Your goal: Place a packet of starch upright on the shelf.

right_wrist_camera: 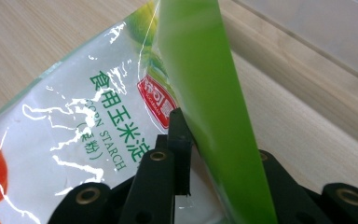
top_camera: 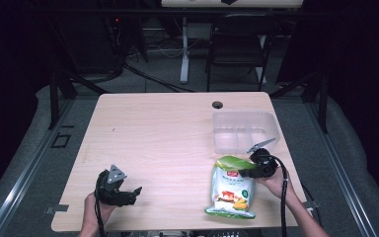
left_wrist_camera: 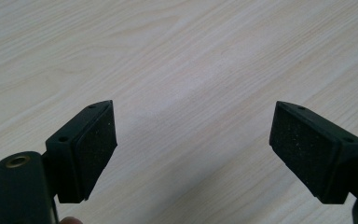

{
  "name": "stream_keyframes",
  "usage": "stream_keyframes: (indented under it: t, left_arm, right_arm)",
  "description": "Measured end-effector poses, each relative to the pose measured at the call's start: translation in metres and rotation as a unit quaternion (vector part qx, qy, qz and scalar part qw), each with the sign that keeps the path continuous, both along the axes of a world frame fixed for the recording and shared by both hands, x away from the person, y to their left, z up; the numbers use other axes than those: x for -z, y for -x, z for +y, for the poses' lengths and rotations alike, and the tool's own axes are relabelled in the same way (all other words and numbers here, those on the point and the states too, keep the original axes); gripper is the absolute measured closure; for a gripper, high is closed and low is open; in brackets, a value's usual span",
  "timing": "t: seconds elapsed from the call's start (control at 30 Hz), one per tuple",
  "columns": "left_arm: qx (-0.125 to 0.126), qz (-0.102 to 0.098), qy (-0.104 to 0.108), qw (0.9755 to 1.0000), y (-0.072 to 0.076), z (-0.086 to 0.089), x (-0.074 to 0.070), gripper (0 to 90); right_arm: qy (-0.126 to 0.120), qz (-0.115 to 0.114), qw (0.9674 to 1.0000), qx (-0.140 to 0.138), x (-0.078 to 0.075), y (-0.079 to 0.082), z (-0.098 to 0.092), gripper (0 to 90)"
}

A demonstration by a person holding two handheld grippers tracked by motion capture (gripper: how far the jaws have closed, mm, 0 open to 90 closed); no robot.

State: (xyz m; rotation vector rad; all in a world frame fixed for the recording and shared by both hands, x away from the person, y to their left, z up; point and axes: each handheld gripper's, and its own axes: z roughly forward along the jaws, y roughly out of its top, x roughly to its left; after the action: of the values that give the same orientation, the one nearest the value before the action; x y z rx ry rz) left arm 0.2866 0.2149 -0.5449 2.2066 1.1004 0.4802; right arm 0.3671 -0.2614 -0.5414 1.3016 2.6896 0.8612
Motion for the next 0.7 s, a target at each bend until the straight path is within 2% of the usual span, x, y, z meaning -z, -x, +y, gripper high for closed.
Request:
stream_keyframes:
  t: [0.2,0.27,0.3,0.33,0.4,0.43,0.5,0.57,0.7]
  left_arm:
    - [0.001,-0.004,0.001,1.0000,0.002,0.001,-0.002,14.8]
    - [-0.001,-0.004,0.005,1.0000,0.001,0.001,-0.001,14.8]
    - [-0.001,-0.004,0.005,1.0000,0.001,0.001,-0.001,14.8]
    - [0.001,-0.001,0.004,1.0000,0.000,0.001,-0.001,14.7]
    - [0.001,-0.001,0.004,1.0000,0.001,0.001,-0.001,14.7]
    - [0.001,-0.001,0.004,1.0000,0.001,0.001,-0.001,14.7]
    - [0.002,-0.004,0.004,1.0000,0.002,0.001,-0.002,14.7]
    - [0.002,-0.003,0.005,1.0000,0.001,0.002,-0.002,14.7]
    - [0.001,0.000,0.004,1.0000,0.000,0.002,-0.001,14.7]
  right_arm:
    - [0.013,-0.004,0.9999,-0.003,-0.004,0.003,0.001,84.0]
    - [0.006,-0.005,1.0000,0.005,-0.005,0.005,0.001,85.3]
    - [0.012,-0.002,0.9999,0.001,-0.006,0.005,0.000,85.9]
    - [0.004,0.003,1.0000,0.006,-0.008,0.005,0.000,86.7]
    - [0.008,0.005,0.9999,0.005,-0.011,0.006,-0.002,88.0]
    - [0.001,0.005,1.0000,0.007,-0.013,0.007,-0.002,88.6]
    - [0.003,0.001,0.9999,0.010,-0.017,0.008,-0.003,89.5]
    - [-0.008,-0.001,0.9999,0.013,-0.021,0.010,-0.003,89.8]
    - [-0.017,-0.009,0.9997,0.014,-0.029,0.011,-0.004,90.0]
